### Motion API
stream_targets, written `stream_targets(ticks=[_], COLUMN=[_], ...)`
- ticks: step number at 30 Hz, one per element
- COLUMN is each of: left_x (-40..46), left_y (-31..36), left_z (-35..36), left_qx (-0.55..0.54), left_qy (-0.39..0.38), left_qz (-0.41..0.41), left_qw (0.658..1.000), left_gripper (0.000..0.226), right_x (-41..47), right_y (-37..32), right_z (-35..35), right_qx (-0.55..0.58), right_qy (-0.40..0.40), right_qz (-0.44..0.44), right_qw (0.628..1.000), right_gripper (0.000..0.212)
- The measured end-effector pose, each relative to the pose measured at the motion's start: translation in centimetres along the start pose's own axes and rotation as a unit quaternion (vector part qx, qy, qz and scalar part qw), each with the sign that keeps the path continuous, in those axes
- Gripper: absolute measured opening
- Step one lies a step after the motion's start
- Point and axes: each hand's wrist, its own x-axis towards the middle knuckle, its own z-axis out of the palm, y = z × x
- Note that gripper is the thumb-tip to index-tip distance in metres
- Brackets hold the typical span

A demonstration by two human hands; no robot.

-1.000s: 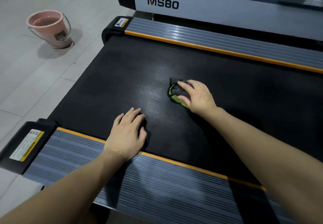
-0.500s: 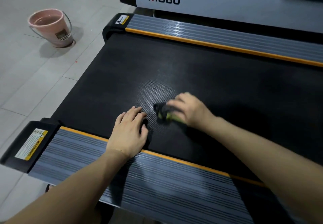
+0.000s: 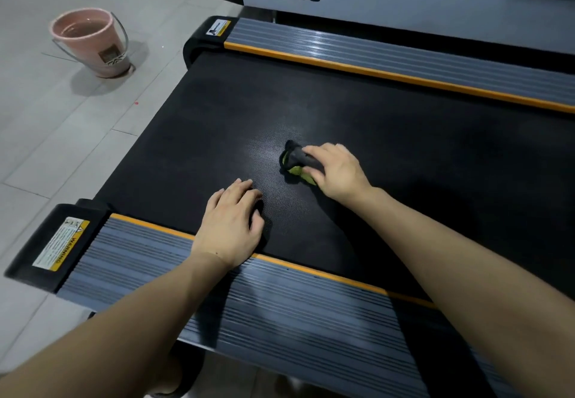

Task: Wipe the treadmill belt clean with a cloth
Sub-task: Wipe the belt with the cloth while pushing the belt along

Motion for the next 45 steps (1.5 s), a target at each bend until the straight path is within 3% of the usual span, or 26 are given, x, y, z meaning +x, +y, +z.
stream_targets(ticks=[6,10,12,16,19,23,26,29,32,39,42,45], left_x=[-0.1,0.0,0.0,-0.1,-0.1,0.0,0.0,0.1,0.0,0.0,0.0,0.1], left_y=[0.1,0.1,0.1,0.1,0.1,0.1,0.0,-0.1,-0.2,-0.3,-0.3,-0.3], left_z=[0.1,0.2,0.2,0.1,0.0,0.1,0.2,0.3,0.4,0.5,0.5,0.5], left_qx=[0.001,0.006,0.004,0.001,-0.003,-0.003,0.002,0.005,0.004,0.006,0.003,0.006], left_qy=[0.006,0.000,-0.001,0.004,0.008,0.007,-0.001,0.005,0.011,0.000,0.003,0.000], left_qz=[-0.009,-0.006,-0.007,-0.009,-0.008,-0.005,0.001,0.003,0.006,0.016,0.017,0.019], left_qw=[1.000,1.000,1.000,1.000,1.000,1.000,1.000,1.000,1.000,1.000,1.000,1.000], left_gripper=[0.045,0.045,0.046,0.045,0.045,0.043,0.044,0.044,0.043,0.044,0.043,0.041], right_x=[-10.5,-8.4,-4.5,1.0,-2.2,-12.0,-12.6,-8.5,-6.5,-16.7,-19.0,-15.7], right_y=[-2.6,-1.8,-0.4,1.3,-0.9,-3.4,-2.8,-3.0,-4.3,2.1,3.7,1.4], right_z=[-2.6,-2.0,-0.8,-0.8,-1.1,-3.8,-4.4,-2.7,-0.9,-8.4,-10.1,-7.7], right_qx=[0.076,0.008,-0.046,-0.049,-0.004,0.101,0.086,0.061,0.069,0.078,0.057,0.062], right_qy=[-0.075,-0.045,-0.004,0.031,0.002,-0.105,-0.131,-0.101,-0.084,-0.167,-0.160,-0.137], right_qz=[-0.156,-0.224,-0.192,0.056,-0.024,-0.152,-0.198,-0.201,-0.142,-0.136,-0.134,-0.151], right_qw=[0.982,0.974,0.980,0.997,1.000,0.978,0.968,0.972,0.984,0.973,0.976,0.977], right_gripper=[0.041,0.033,0.033,0.039,0.037,0.035,0.035,0.034,0.036,0.037,0.038,0.035])
